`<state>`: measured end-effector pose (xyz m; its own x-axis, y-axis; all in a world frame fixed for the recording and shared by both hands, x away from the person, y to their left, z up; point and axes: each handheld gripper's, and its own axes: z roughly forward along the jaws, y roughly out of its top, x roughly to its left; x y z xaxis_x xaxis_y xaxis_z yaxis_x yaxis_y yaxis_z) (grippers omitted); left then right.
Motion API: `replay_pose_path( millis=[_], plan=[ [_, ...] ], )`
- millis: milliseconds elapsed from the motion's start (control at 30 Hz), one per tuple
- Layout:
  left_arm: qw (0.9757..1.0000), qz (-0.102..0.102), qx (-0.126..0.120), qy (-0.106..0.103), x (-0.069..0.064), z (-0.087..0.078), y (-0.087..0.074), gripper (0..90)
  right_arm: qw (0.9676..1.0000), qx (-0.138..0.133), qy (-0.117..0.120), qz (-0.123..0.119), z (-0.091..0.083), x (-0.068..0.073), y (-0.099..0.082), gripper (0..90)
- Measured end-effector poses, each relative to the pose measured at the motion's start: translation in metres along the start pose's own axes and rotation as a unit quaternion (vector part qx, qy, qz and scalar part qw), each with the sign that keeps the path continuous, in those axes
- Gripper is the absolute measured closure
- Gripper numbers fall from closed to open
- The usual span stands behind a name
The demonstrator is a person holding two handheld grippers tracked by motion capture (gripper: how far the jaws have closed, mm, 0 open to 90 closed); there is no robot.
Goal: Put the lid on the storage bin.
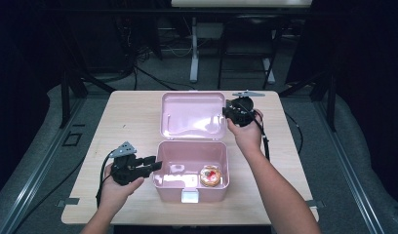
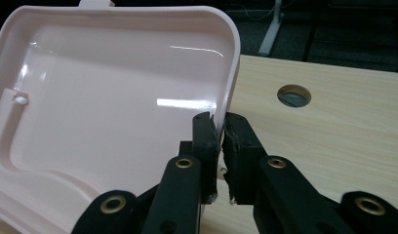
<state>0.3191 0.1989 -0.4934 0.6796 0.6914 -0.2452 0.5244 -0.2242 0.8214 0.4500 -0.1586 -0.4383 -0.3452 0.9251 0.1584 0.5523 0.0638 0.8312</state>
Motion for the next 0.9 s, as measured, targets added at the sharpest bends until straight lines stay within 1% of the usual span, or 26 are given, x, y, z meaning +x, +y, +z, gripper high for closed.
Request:
replay_pose_path(
  millis=[200,300,367,467,600,667,700,767,800,900],
  plan=[
    [1.0000,0.000,0.002,0.003,0.000,0.000,0.000,61.2,0.9997,-0.022,-0.001,-0.012,-0.011,0.004,-0.001,84.5],
    [1.0000,0.000,0.002,0.002,0.000,0.000,0.000,61.2,0.9990,-0.037,-0.002,-0.024,-0.017,0.006,-0.003,84.5],
    [1.0000,-0.001,0.002,0.001,0.000,0.001,0.001,61.1,0.9987,-0.041,-0.003,-0.031,-0.019,0.007,-0.004,84.5],
    [1.0000,0.000,0.006,0.006,0.000,0.001,0.003,61.2,0.9984,-0.048,-0.001,-0.030,-0.023,0.008,-0.005,84.7],
    [1.0000,-0.004,-0.002,0.008,0.002,0.002,0.004,62.4,0.9979,-0.058,0.002,-0.028,-0.027,0.008,-0.007,85.0],
    [0.9999,-0.002,-0.003,0.013,0.003,0.002,0.006,62.7,0.9978,-0.060,0.002,-0.029,-0.028,0.009,-0.007,84.9],
    [0.9999,-0.004,-0.009,0.013,0.003,0.003,0.007,62.7,0.9978,-0.060,0.002,-0.028,-0.028,0.009,-0.007,84.9],
    [0.9998,-0.001,-0.010,0.016,0.004,0.003,0.010,62.3,0.9977,-0.062,0.002,-0.029,-0.029,0.009,-0.008,84.9],
    [0.9997,-0.004,-0.015,0.018,0.005,0.004,0.012,62.0,0.9976,-0.063,0.001,-0.029,-0.029,0.009,-0.008,84.9],
    [0.9996,-0.012,-0.016,0.019,0.008,0.006,0.017,61.8,0.9976,-0.062,0.001,-0.029,-0.030,0.009,-0.008,84.9]
  ],
)
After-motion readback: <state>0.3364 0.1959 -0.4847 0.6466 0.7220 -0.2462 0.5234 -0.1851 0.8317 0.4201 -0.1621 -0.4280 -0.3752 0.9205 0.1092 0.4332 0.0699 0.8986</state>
